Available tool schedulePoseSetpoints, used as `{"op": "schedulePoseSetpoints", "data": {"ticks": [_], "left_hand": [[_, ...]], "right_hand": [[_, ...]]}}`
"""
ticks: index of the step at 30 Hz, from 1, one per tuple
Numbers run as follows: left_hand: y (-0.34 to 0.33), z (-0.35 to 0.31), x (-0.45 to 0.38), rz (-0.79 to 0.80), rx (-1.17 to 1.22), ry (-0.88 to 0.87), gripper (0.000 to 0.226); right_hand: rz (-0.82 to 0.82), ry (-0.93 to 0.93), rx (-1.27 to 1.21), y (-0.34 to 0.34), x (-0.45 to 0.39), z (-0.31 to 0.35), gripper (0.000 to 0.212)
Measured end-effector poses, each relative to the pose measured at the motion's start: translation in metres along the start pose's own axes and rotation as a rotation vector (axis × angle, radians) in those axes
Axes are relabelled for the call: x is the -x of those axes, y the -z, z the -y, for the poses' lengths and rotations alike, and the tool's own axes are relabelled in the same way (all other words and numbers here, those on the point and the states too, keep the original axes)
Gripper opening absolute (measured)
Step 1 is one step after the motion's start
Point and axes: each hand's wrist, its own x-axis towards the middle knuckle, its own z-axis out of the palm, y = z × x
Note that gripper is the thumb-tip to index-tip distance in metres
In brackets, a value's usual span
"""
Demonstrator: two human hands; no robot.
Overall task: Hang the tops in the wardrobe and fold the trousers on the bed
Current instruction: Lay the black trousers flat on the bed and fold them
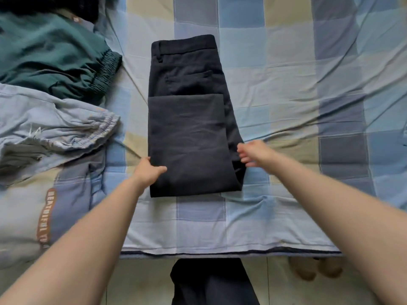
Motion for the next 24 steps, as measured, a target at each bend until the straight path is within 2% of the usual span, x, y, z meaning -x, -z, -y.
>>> {"op": "schedulePoseSetpoints", "data": {"ticks": [1, 3, 7, 10, 13, 17, 20, 22, 24], "left_hand": [[-0.005, 0.012, 0.001, -0.077, 0.035, -0.008, 0.033], [-0.006, 0.028, 0.0, -0.165, 0.034, -0.034, 0.036], [-0.004, 0.039, -0.008, -0.29, -0.149, -0.068, 0.028], [-0.002, 0.043, -0.012, -0.2, -0.039, -0.022, 0.021], [0.003, 0.05, -0.013, -0.201, -0.006, -0.059, 0.009], [0.006, 0.055, -0.012, -0.107, 0.072, -0.078, 0.015], [0.009, 0.054, -0.009, -0.127, 0.158, -0.089, 0.02], [0.012, 0.052, -0.004, -0.138, 0.215, -0.114, 0.024], [0.016, 0.05, 0.008, -0.084, 0.322, -0.115, 0.028]], "right_hand": [[0.015, 0.016, 0.005, -0.008, -0.002, -0.015, 0.015], [0.055, 0.031, -0.031, -0.018, -0.006, -0.038, 0.029], [0.062, 0.07, -0.081, -0.032, -0.011, -0.053, 0.046], [0.048, 0.127, -0.107, -0.041, -0.014, -0.046, 0.042], [0.084, 0.108, -0.048, -0.045, -0.019, -0.04, 0.034], [0.12, 0.102, 0.042, -0.043, -0.017, -0.035, 0.033], [0.151, 0.161, 0.058, -0.041, -0.012, -0.037, 0.032], [0.17, 0.219, -0.001, -0.039, -0.006, -0.039, 0.027], [0.213, 0.269, -0.148, -0.036, 0.001, -0.045, 0.026]]}}
